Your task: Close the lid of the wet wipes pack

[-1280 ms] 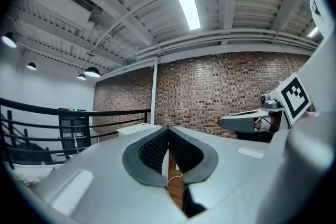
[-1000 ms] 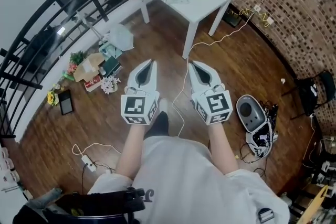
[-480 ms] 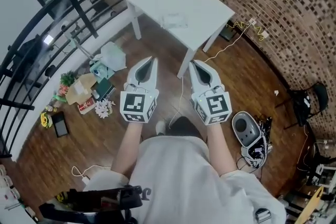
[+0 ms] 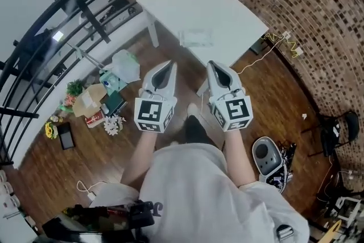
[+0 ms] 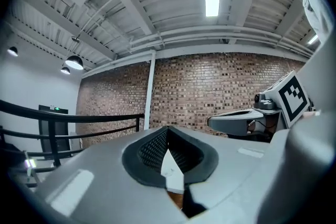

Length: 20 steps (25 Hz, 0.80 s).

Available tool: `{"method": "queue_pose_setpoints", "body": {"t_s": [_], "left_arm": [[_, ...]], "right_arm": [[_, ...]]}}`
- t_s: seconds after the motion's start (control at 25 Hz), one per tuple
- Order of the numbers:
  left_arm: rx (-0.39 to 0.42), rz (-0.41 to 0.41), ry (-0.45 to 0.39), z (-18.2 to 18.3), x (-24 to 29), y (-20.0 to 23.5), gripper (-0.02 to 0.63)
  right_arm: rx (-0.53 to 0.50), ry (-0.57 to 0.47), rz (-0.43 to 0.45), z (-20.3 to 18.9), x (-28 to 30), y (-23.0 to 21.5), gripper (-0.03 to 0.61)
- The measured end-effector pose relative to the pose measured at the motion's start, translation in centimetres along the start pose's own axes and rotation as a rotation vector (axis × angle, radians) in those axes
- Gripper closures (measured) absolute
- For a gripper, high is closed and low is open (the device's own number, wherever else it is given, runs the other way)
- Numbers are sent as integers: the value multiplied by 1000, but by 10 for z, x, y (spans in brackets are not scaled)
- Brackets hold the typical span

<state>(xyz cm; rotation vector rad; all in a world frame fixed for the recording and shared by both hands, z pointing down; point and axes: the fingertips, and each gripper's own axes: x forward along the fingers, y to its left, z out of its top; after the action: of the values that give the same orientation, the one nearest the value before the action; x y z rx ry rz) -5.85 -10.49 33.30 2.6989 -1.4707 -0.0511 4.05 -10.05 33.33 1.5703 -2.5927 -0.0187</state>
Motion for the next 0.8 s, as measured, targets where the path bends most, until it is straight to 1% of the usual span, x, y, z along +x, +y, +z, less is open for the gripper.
{"method": "queue_pose_setpoints", "body": {"t_s": [0.12,0.24,0.32,0.64,0.8], "left_arm": [[11,16,3,7,39,16,598],[17,31,-9,18,79,26,598],[19,41,-8,19,106,32,598],[-8,57,69,-9,192,44,598],[-3,96,89,-18,217,50,598]], "right_arm": [[17,-11,19,6,39,-29,589],[20,-22,34,12,70,-60,589],[22,-23,43,13,87,-80,589],[71,24,76,-16,139,-145,589],[82,38,111,-26,156,-168,589]]}}
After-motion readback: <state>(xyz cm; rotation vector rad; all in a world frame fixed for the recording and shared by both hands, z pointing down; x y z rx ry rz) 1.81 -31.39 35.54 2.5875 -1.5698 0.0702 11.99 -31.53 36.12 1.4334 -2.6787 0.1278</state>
